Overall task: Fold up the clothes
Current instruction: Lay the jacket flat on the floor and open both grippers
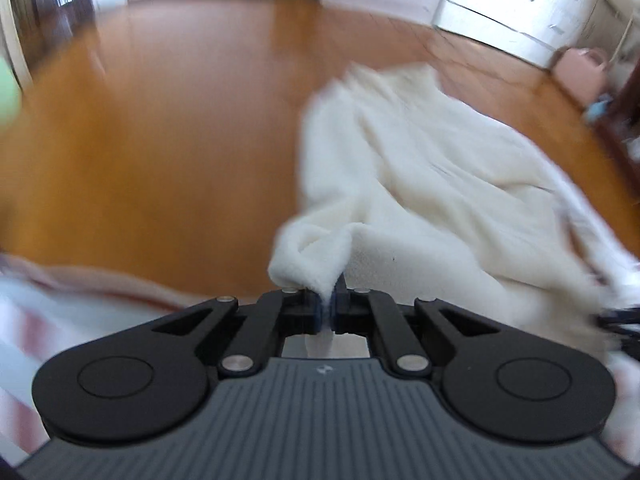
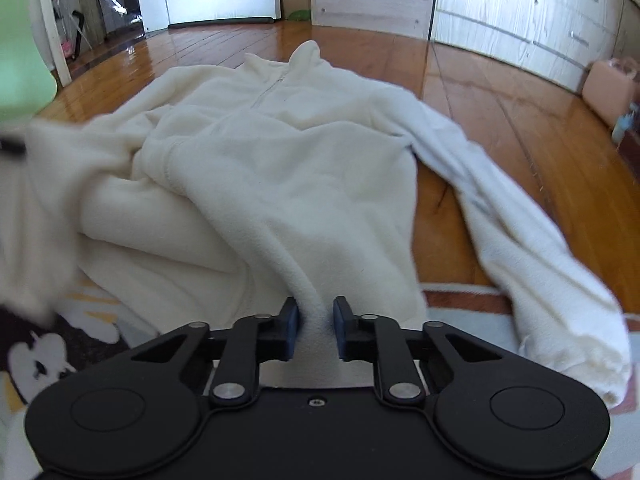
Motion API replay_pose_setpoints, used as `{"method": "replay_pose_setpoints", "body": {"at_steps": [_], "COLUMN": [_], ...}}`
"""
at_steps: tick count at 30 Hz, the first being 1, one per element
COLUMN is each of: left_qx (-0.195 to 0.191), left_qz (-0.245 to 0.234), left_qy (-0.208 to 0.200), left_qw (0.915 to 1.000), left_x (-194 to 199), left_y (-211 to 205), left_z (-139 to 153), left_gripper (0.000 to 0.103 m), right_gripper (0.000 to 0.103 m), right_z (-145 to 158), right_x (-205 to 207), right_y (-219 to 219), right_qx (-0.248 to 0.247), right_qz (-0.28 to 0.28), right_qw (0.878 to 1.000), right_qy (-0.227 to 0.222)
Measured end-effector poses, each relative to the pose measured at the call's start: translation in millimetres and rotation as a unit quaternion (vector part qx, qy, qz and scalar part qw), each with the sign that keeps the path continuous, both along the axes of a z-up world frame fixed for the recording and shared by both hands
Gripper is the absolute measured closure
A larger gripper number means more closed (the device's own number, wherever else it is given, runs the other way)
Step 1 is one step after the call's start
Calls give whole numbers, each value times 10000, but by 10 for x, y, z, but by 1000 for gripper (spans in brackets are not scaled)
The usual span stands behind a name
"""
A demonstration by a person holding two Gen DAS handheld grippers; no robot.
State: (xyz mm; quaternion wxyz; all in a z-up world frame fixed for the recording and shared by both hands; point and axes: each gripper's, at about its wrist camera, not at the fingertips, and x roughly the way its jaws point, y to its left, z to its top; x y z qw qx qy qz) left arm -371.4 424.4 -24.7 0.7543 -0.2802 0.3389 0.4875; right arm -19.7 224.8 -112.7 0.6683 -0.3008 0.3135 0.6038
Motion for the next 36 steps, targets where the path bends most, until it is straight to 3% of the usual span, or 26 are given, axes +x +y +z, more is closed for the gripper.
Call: {"method": "replay_pose_setpoints", "body": {"at_steps": [3, 5, 7, 8, 10, 12, 13, 14, 16, 18, 20, 23, 27, 28, 30, 33, 36], "left_qx": [715, 1294, 1775, 1805, 1369, 818, 836, 867, 783, 357, -166, -710, -1230, -1225, -735, -207, -625], "left_qz": [185, 461, 845, 1181, 1960, 2678, 2599, 2405, 2035, 1430, 773, 19, -654, -843, -1346, -1859, -1683], "left_qy": [599, 1121, 1579, 1663, 1702, 953, 447, 196, 103, -93, -349, -559, -274, -121, 433, 1191, 1202], "left_qw": [9955, 9841, 9677, 9622, 9560, 9553, 9610, 9666, 9759, 9890, 9963, 9959, 9899, 9888, 9872, 9751, 9764], "left_x": [-235, -338, -440, -540, -792, -994, -990, -903, -606, -228, 161, 631, 831, 854, 859, 956, 1014], "left_y": [324, 510, 726, 887, 1206, 1216, 1092, 960, 717, 529, 337, -9, -409, -496, -736, -892, -752], "left_z": [380, 544, 644, 634, 560, 550, 560, 547, 445, 226, -26, -406, -717, -742, -686, -686, -840], "left_gripper": [99, 99, 99, 94, 84, 84, 75, 56, 40, 40, 41, 41, 41, 41, 40, 38, 38], "right_gripper": [89, 89, 89, 89, 89, 88, 88, 86, 83, 80, 78, 75, 67, 67, 66, 66, 66], "right_z": [-22, -22, -21, -23, -37, -56, -65, -72, -75, -58, -34, 24, 127, 125, 86, 11, -34], "right_x": [-19, -40, -60, -65, -58, -41, -36, -35, -34, -27, -10, 8, -14, 4, 81, 197, 204], "right_y": [54, 93, 122, 132, 138, 131, 122, 110, 90, 73, 46, -62, -362, -444, -594, -786, -903], "right_qx": [-126, -180, -222, -234, -218, -184, -156, -129, -113, -115, -81, 53, 226, 194, 50, -179, -366], "right_qz": [79, 152, 193, 199, 135, 27, -14, -44, -88, -159, -270, -565, -786, -830, -956, -1151, -1110], "right_qw": [9995, 9989, 9983, 9981, 9982, 9986, 9987, 9987, 9986, 9986, 9988, 9980, 9964, 9960, 9951, 9932, 9931], "right_qy": [-293, -411, -504, -531, -535, -492, -487, -491, -509, -485, -410, -263, -240, -261, -249, -95, -40]}}
